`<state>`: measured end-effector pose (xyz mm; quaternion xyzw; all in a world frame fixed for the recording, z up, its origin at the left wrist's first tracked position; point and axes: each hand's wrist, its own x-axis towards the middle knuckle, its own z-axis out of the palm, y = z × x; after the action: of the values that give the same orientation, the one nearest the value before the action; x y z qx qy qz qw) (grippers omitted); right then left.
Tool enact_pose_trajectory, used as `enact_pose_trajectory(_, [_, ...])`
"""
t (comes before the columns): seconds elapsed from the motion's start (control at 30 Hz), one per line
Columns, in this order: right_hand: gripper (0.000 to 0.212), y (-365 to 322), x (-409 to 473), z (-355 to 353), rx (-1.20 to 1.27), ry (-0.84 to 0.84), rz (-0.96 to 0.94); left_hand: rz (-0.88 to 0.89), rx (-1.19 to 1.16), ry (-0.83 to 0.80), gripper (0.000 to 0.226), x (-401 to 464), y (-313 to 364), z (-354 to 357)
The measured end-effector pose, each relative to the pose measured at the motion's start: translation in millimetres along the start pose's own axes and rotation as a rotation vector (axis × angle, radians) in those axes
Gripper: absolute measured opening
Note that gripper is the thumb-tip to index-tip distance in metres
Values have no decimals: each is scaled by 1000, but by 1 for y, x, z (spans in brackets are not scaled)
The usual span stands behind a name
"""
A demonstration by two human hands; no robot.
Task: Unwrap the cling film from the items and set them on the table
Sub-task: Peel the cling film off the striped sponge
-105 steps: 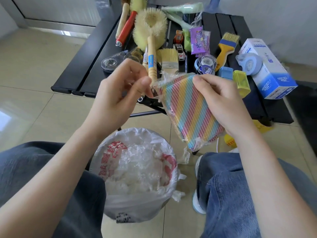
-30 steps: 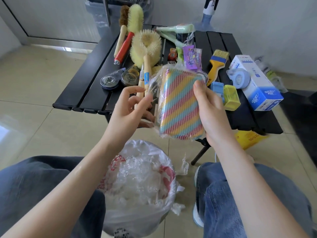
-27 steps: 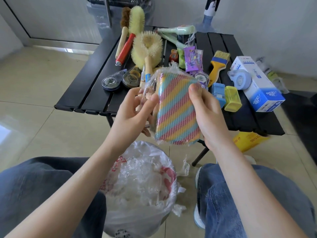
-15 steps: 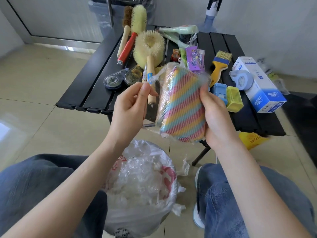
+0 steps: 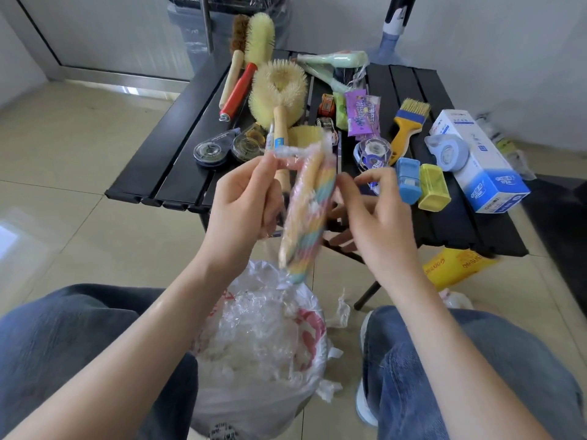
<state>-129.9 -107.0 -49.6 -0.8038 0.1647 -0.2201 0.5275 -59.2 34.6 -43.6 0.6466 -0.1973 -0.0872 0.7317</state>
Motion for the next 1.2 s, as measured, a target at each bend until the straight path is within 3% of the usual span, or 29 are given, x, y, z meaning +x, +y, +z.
enact_pose_trajectory(0.07, [33, -3, -4, 1, -33, 32, -116, -5, 20, 13, 44, 0, 0, 1])
enact_pose_trajectory(0.2, [48, -7, -4, 3, 142, -147, 18, -2, 5, -29, 52, -1, -4, 4])
enact_pose_trajectory(0.4, [59, -5, -8, 5, 177, -233, 33, 10, 9, -118, 32, -6, -1, 11])
enact_pose_trajectory(0.7, [28, -8, -4, -7, 43, -186, -53, 229, 319, 160, 37, 6, -2, -11])
enact_pose_trajectory(0.87, [17, -7, -2, -10, -26, -145, -107, 46, 60, 64, 47, 7, 0, -8])
enact_pose_trajectory(0.97, [24, -6, -2, -12, -47, -148, -138, -75, -51, -23, 44, 10, 4, -9])
enact_pose_trajectory(1.1, [35, -5, -3, -11, -60, -176, -165, -10, 141, -99, 29, 8, 8, -11])
enact_pose_trajectory(1.2, [40, -2, -2, -10, -74, -201, -170, 11, 191, 27, 43, 7, 4, -9])
